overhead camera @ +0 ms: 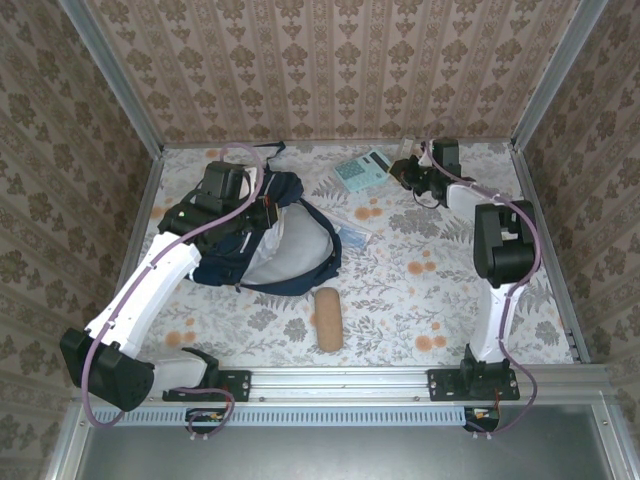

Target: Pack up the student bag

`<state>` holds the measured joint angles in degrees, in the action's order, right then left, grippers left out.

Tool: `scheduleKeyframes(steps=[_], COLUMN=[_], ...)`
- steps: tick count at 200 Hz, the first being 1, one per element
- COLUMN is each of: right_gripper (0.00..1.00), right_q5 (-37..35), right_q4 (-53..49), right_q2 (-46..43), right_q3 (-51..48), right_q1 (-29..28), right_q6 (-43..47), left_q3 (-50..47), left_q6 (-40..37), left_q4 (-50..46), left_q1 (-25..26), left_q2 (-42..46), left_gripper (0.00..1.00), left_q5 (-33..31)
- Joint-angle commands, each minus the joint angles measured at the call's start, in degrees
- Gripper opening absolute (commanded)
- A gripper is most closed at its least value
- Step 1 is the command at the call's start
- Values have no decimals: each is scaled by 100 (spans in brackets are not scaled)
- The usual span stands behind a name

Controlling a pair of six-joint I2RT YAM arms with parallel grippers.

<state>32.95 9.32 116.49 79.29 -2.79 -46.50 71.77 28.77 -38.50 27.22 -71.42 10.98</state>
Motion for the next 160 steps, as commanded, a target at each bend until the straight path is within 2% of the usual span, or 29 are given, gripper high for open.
scheduleKeyframes(steps=[1,53,83,120,160], right_gripper=[12,12,12,13,13], right_q5=[213,191,150,136,273], right_q4=[192,103,-211,-68,-88], right_q2=[-574,-1479,-1776,-1798,-1527], right_q3=[-366,-1152,-1273,-1434,-1535], right_q1=[-175,-809,-1423,-1990,-2323], right_q6=[115,168,233,110,244], left_q3=[230,206,215,180,237], left_q6=[6,-26,-18,-10,-34], left_q4=[343,302,282,265,190], left_q1=[-72,-69,-68,-70,-69], left_q2=[48,187,249,328,348], left_gripper=[0,0,0,0,0], left_q5=[88,55,62,57,53])
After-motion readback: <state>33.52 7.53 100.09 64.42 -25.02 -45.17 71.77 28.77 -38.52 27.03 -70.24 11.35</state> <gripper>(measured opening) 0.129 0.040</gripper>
